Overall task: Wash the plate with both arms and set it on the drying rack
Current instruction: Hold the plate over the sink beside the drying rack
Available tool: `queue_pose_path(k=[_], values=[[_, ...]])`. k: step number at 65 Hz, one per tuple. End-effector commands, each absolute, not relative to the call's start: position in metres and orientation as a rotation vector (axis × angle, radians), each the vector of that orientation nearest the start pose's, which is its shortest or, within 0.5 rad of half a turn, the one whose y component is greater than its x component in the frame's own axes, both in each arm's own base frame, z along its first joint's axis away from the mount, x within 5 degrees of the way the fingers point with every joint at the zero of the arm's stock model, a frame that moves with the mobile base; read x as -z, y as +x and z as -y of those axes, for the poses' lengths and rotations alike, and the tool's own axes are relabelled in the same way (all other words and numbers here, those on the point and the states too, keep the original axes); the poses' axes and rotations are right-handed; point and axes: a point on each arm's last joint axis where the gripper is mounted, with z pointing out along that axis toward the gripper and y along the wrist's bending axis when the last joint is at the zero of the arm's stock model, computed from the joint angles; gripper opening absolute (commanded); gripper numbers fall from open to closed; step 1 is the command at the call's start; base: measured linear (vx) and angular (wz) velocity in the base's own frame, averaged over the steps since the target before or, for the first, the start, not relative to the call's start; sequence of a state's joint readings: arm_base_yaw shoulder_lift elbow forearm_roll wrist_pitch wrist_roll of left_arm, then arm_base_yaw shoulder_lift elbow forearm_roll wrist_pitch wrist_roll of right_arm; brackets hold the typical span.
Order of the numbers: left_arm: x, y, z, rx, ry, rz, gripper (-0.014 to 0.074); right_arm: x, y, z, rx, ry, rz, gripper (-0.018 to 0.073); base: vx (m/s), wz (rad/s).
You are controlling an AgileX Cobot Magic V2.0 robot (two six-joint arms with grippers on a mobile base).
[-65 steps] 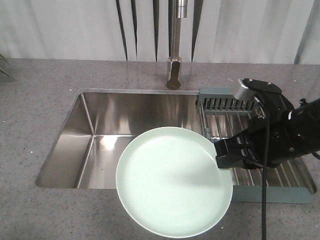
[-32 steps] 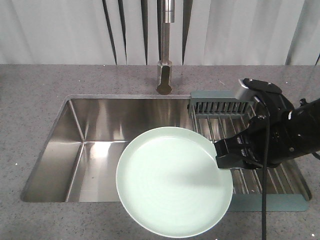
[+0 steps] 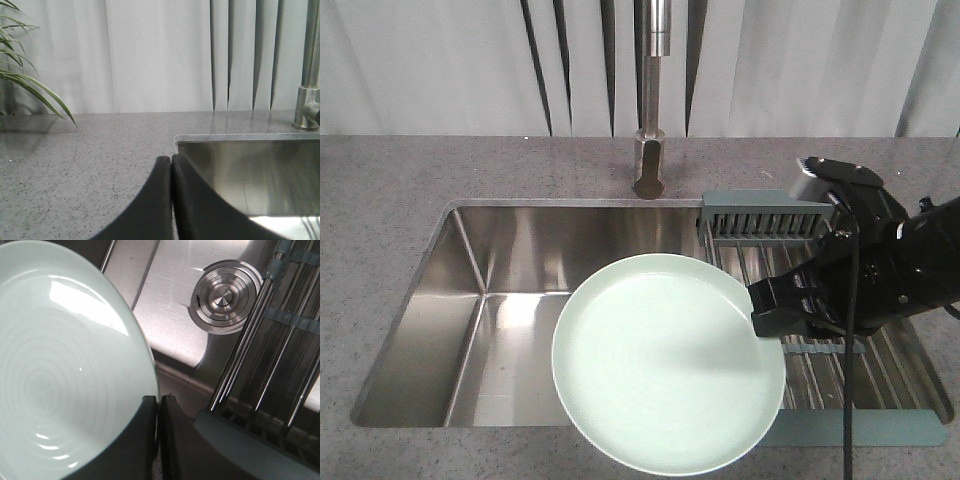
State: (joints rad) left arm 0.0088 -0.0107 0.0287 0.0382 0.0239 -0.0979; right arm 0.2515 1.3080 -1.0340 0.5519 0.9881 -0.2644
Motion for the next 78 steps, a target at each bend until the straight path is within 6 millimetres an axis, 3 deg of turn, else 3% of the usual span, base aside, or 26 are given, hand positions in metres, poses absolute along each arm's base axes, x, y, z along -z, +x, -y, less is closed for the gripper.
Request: queue_pose_path(k=[1,78], values=[[-0.2185,0.0533,-0.0001,0.055,-0.050,-1.411,-0.0006,-0.3253,0.2320,-0.1026,-0.738,-0.389,-2.548,-0.0001,0.06,-0.02],[-0.2185,0.0533,-0.0001,0.055,-0.050,-1.411,-0.0006,-0.3253,0.2320,-0.1026,-0.738,-0.389,-2.548,-0.0001,0.04,-0.01]])
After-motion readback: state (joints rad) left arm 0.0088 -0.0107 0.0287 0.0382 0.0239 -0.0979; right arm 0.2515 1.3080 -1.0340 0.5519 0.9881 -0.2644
